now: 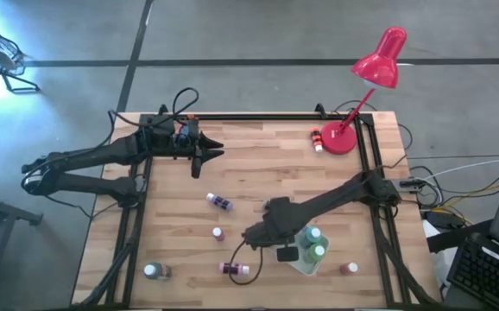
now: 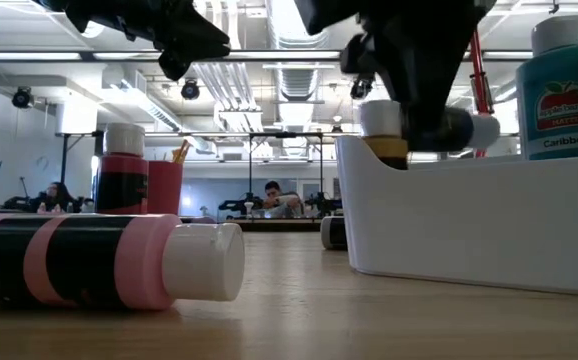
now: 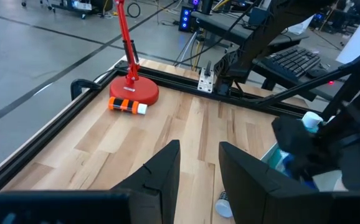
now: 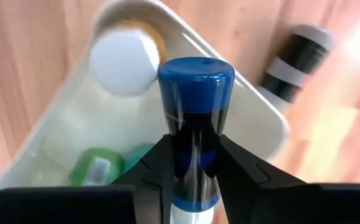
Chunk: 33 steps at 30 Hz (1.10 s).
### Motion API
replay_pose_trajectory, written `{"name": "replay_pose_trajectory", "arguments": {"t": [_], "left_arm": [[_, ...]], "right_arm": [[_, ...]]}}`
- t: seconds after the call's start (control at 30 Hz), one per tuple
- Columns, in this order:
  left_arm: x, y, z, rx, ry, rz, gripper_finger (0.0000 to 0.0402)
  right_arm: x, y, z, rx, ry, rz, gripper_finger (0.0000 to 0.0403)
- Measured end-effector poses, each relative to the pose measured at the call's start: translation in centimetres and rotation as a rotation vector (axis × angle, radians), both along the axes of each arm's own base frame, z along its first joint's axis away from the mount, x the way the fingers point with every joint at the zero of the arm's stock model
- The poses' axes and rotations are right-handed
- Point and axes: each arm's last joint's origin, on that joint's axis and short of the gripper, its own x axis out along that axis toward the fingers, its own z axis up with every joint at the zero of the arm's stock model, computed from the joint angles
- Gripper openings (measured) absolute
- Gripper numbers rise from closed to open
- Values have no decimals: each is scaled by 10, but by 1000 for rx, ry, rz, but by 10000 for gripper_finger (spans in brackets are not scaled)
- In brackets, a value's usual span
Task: Pick & Place Paint Supplies
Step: Put the blue paint bottle into the white bin
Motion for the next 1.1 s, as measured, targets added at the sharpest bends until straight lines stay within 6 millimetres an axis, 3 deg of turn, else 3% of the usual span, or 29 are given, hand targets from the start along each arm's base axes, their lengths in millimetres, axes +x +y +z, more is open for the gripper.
{"name": "replay_pose_trajectory", "arguments": {"t": [0.27, 0.53, 0.8, 1.1], "left_arm": [[0, 0, 0, 0, 0, 0, 117], [0, 0, 0, 0, 0, 0, 117], [0, 0, 0, -1, 2, 0, 117], [0, 0, -1, -34, 5, 7, 117]], "right_arm": [[-3, -3, 24, -68, -2, 6, 79], [-2, -4, 30, -158, -54, 94, 79], [-8, 12, 32, -487, -122, 332, 76], [-27, 53, 34, -894, -239, 554, 76]]}}
